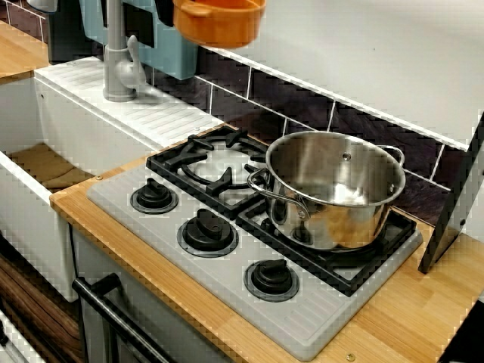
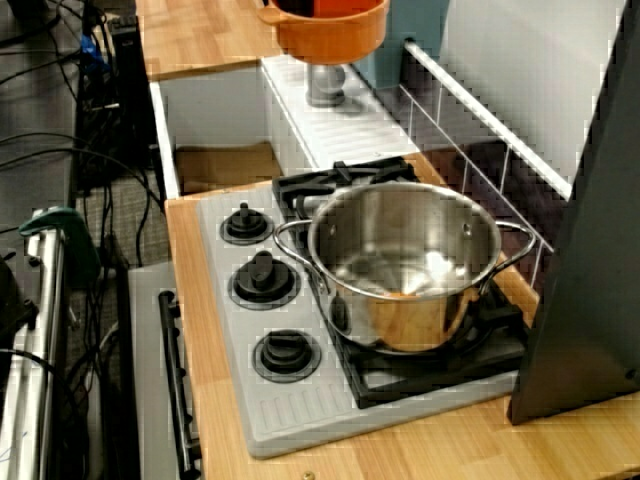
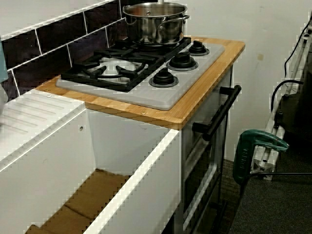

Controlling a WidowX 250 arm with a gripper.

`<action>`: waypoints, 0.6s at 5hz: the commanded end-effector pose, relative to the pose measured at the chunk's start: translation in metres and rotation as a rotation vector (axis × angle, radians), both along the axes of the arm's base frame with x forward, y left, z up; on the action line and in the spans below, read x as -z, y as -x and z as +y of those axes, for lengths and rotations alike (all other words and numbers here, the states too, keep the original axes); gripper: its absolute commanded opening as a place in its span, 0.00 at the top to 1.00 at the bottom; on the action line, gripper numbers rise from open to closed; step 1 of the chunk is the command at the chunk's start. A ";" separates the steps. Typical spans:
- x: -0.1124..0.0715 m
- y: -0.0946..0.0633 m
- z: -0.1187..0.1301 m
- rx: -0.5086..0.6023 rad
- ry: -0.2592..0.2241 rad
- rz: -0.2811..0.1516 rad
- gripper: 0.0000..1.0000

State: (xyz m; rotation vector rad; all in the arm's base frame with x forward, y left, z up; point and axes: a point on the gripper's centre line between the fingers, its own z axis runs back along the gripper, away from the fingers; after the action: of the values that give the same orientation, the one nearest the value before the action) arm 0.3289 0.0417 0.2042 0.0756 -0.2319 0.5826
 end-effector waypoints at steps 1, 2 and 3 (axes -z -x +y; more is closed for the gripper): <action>-0.028 -0.001 -0.012 0.170 -0.116 -0.068 1.00; -0.025 -0.008 -0.019 0.214 -0.155 -0.048 1.00; -0.018 -0.014 -0.030 0.254 -0.207 -0.023 1.00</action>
State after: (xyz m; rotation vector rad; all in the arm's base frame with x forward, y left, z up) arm 0.3465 0.0075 0.2022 0.2484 -0.2499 0.2959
